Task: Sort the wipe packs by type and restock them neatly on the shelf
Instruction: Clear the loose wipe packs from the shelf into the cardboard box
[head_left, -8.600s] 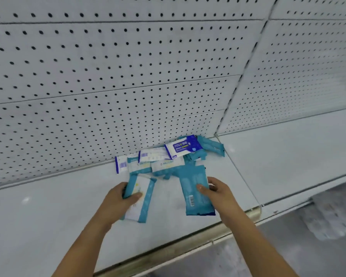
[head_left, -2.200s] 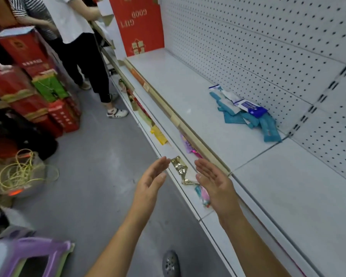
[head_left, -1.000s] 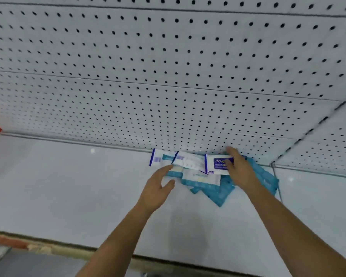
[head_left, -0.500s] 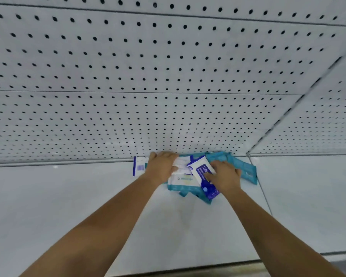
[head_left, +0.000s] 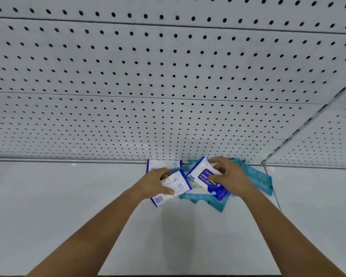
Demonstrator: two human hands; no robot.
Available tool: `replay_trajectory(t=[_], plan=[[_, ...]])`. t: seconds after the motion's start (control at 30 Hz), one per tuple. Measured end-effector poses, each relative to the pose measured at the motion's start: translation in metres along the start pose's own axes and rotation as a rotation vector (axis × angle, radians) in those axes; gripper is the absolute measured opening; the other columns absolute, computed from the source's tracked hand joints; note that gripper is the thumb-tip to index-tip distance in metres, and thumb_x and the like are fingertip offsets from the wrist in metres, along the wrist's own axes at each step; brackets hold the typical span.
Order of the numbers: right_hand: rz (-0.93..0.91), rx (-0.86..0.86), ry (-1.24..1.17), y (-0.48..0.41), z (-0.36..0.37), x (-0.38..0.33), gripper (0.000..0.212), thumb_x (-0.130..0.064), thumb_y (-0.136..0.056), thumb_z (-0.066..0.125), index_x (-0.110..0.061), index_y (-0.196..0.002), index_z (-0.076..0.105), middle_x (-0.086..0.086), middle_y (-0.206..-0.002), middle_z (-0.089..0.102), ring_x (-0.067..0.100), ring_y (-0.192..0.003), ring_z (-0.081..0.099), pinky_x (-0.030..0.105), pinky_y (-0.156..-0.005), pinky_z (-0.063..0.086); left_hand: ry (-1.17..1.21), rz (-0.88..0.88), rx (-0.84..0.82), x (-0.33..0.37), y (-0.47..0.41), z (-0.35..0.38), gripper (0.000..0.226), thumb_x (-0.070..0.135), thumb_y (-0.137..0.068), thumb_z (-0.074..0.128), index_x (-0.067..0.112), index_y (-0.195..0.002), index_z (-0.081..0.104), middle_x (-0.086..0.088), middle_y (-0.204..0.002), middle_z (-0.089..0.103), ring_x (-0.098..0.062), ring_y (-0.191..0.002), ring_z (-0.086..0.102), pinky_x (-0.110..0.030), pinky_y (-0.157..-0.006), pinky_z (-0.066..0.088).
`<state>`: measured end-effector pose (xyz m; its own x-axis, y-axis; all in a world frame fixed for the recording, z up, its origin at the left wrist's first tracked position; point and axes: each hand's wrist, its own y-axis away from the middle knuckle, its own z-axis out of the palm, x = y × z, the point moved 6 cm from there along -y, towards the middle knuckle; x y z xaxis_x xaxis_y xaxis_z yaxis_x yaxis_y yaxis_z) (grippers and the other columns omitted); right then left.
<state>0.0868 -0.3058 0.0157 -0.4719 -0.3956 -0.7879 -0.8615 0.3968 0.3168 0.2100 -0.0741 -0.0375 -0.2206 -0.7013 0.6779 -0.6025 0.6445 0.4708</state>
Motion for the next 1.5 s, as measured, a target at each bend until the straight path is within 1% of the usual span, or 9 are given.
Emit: replay_trajectory(t=[0.13, 0.33, 0.5, 0.6, 0.83, 1.03, 1.23, 1.4, 1.5], plan=[[-0.115, -0.185, 0.544, -0.007, 0.037, -0.017, 0.032, -0.021, -0.085, 0.073, -0.021, -0.115, 0.065, -0.005, -0.106, 0.058, 0.015, -0.1, 0.057, 0.026, -0.08, 0.046, -0.337, 0.103, 0.248, 0.006, 0.001, -0.002, 0.062, 0.049, -0.078, 0.078, 0.031, -0.133, 0.058, 0.009, -0.137, 0.052, -0.016, -0.123, 0.049, -0.03, -0.096, 0.037], [-0.183, -0.15, 1.011, 0.005, 0.083, -0.008, 0.043, -0.026, -0.084, 0.064, -0.019, -0.125, 0.053, 0.007, -0.126, 0.047, 0.028, -0.118, 0.044, 0.038, -0.101, 0.034, -0.695, 0.117, 0.167, 0.008, -0.003, 0.009, 0.082, 0.054, -0.081, 0.071, 0.038, -0.151, 0.031, 0.005, -0.149, 0.041, -0.02, -0.135, 0.036, -0.038, -0.107, 0.027], [-0.216, -0.061, 1.047, 0.016, 0.083, -0.011, 0.054, -0.026, -0.081, 0.069, -0.018, -0.13, 0.044, 0.004, -0.12, 0.054, 0.026, -0.113, 0.053, 0.039, -0.106, 0.027, -0.76, -0.05, 0.14, 0.008, -0.001, 0.002, 0.078, 0.069, -0.069, 0.073, 0.022, -0.127, 0.05, -0.001, -0.12, 0.058, -0.023, -0.117, 0.051, -0.038, -0.097, 0.033], [-0.143, -0.071, 0.85, 0.023, 0.077, -0.009, 0.068, -0.028, -0.079, 0.072, -0.022, -0.134, 0.034, 0.001, -0.112, 0.06, 0.024, -0.1, 0.061, 0.036, -0.091, 0.041, -0.655, 0.018, 0.041, 0.004, 0.008, 0.009, 0.074, 0.067, -0.081, 0.065, 0.022, -0.137, 0.046, -0.004, -0.13, 0.055, -0.024, -0.122, 0.051, -0.039, -0.1, 0.04], [-0.084, -0.078, 0.863, 0.053, 0.092, -0.007, 0.044, -0.03, -0.093, 0.059, -0.017, -0.132, 0.044, 0.008, -0.125, 0.057, 0.028, -0.113, 0.057, 0.035, -0.086, 0.046, -0.527, 0.036, -0.025, -0.017, 0.026, 0.037, 0.054, 0.056, -0.097, 0.045, 0.022, -0.138, 0.038, 0.001, -0.134, 0.054, -0.018, -0.114, 0.056, -0.034, -0.095, 0.049], [0.319, 0.156, -0.093, 0.118, 0.037, 0.032, 0.026, -0.03, -0.089, 0.069, -0.019, -0.109, 0.058, 0.0, -0.105, 0.068, 0.017, -0.092, 0.066, 0.035, -0.077, 0.056, -0.067, 0.064, -0.226, 0.004, 0.033, 0.025, 0.028, 0.03, -0.087, 0.074, 0.035, -0.109, 0.059, 0.014, -0.111, 0.068, -0.008, -0.104, 0.064, -0.028, -0.086, 0.053], [0.368, 0.627, -1.187, 0.245, -0.003, 0.088, 0.029, -0.015, -0.093, 0.065, -0.018, -0.121, 0.061, 0.01, -0.11, 0.074, 0.03, -0.101, 0.071, 0.048, -0.087, 0.058, 0.466, 0.134, -0.239, 0.101, 0.072, 0.085, 0.022, 0.024, -0.094, 0.067, 0.034, -0.113, 0.063, 0.013, -0.102, 0.076, -0.008, -0.089, 0.074, -0.026, -0.068, 0.057], [0.302, 0.746, -1.568, 0.342, -0.027, 0.134, 0.011, -0.016, -0.087, 0.067, -0.012, -0.094, 0.075, 0.023, -0.125, 0.065, 0.041, -0.118, 0.062, 0.057, -0.098, 0.049, 0.619, 0.149, -0.361, 0.167, 0.123, 0.168, 0.035, 0.028, -0.09, 0.068, 0.026, -0.124, 0.063, 0.003, -0.117, 0.074, -0.02, -0.105, 0.071, -0.048, -0.094, 0.055], [0.315, 0.767, -1.553, 0.399, -0.042, 0.16, 0.046, -0.007, -0.08, 0.066, -0.008, -0.125, 0.062, 0.022, -0.124, 0.066, 0.04, -0.114, 0.064, 0.056, -0.093, 0.053, 0.573, 0.197, -0.377, 0.201, 0.153, 0.216, 0.028, 0.023, -0.092, 0.067, 0.025, -0.12, 0.066, 0.001, -0.115, 0.074, -0.02, -0.102, 0.072, -0.047, -0.09, 0.057]])
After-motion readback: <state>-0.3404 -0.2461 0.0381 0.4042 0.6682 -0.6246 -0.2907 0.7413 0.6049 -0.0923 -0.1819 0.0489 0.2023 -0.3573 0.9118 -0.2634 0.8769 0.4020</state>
